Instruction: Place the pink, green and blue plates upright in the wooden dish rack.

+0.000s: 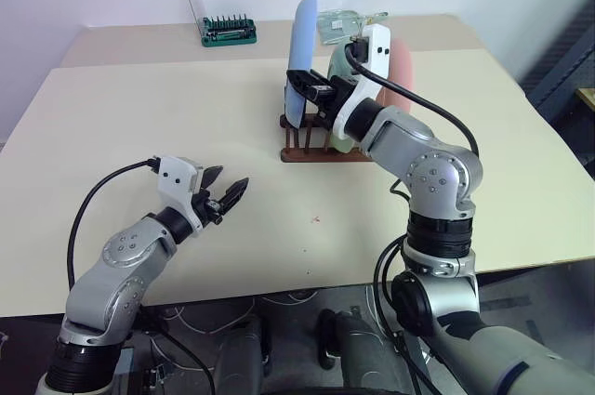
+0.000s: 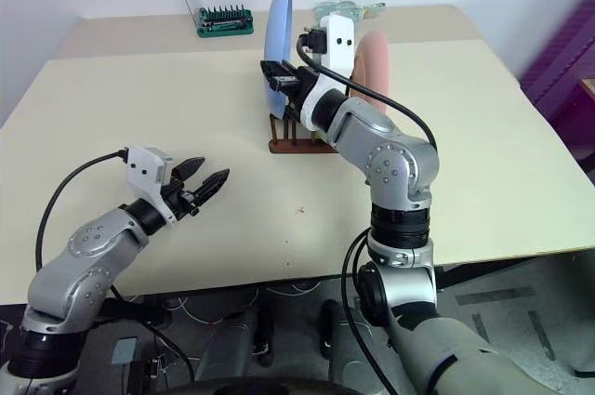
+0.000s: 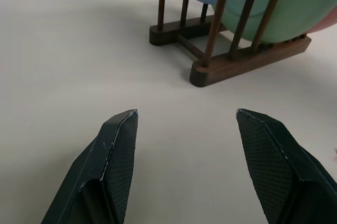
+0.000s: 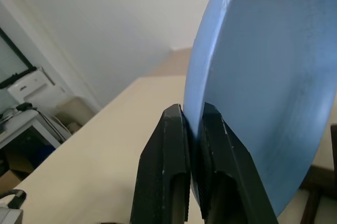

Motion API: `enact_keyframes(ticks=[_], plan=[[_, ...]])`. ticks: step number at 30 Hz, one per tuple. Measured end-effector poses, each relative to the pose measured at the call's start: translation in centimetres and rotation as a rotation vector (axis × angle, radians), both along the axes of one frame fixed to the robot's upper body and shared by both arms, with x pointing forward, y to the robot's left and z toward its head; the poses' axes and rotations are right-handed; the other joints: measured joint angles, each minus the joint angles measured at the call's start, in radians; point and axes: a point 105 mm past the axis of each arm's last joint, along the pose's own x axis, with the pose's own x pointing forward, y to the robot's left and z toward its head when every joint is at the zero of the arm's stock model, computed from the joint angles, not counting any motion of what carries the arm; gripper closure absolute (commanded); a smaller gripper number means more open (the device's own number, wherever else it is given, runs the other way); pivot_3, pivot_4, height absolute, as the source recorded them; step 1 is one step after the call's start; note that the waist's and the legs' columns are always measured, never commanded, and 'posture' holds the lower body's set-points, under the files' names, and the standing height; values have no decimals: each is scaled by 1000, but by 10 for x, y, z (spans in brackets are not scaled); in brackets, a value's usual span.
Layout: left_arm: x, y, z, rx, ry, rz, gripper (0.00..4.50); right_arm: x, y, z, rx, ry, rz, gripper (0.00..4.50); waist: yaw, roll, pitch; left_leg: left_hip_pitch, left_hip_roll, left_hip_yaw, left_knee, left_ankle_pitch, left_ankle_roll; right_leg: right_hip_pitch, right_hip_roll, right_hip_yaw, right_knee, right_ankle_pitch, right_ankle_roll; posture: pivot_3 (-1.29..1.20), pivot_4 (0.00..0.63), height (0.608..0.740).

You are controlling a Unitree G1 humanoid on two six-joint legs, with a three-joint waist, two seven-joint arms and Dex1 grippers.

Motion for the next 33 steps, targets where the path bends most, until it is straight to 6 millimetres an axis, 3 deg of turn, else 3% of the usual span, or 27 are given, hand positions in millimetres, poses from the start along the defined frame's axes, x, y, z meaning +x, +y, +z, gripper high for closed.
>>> enact_keyframes(ticks=[3, 7, 16, 20, 22, 24, 27, 31, 33], plan=[[0, -2, -1, -7, 0, -5, 1417, 2, 1, 0, -5, 8, -5, 3069, -1, 0, 0, 0, 0, 0, 0, 0, 0, 0, 0, 0, 0, 0, 0, 0, 150, 730], [0, -4, -1, -7, -3, -4, 1417, 4, -1, 3, -28, -15, -25, 1139, 0, 0, 0, 0, 0, 0, 0, 0, 0, 0, 0, 0, 0, -1, 2, 0, 150, 730], [-2, -12, -4, -24, 12, -24, 1417, 4, -12, 19, -250, -261, -61, 1139, 0, 1, 0, 0, 0, 0, 0, 0, 0, 0, 0, 0, -1, -2, 3, 0, 150, 730], [-2, -14, -5, -18, 17, -35, 1417, -17, -24, 42, -413, -499, -4, 1139, 3, 1, 1, 0, 0, -1, 0, -1, 1, 0, -1, 0, -1, -5, 2, 0, 150, 730], [-1, -18, -5, -10, 18, -57, 1417, -34, -40, 46, -471, -600, 33, 1139, 12, 0, 0, 0, -1, -2, 0, -1, 1, 2, -1, -1, -2, -5, 2, 0, 150, 730], [1, -16, -9, 19, 21, -62, 1417, -49, -73, 31, -540, -606, 69, 1139, 27, 0, 0, 0, -1, -2, 0, -2, 2, 4, -2, -2, -4, -7, 4, 0, 150, 730], [6, -1, -23, 69, 62, -23, 1417, -56, -123, 5, -603, -495, 55, 1139, 24, 2, 1, 0, -2, -1, 1, -3, 3, 3, -4, -1, -5, -7, 3, 0, 150, 730], [13, 12, -32, 100, 67, 11, 1417, -64, -170, -23, -638, -363, -26, 1139, 24, 2, 1, 1, -1, -1, 1, -4, 1, 3, -4, -2, -4, -7, 2, 0, 150, 730], [16, 23, -37, 112, 79, 50, 1417, -64, -180, -43, -658, -303, -48, 1139, 23, 2, 1, 1, -1, -1, 1, -4, 1, 2, -3, -2, -4, -7, 2, 0, 150, 730]])
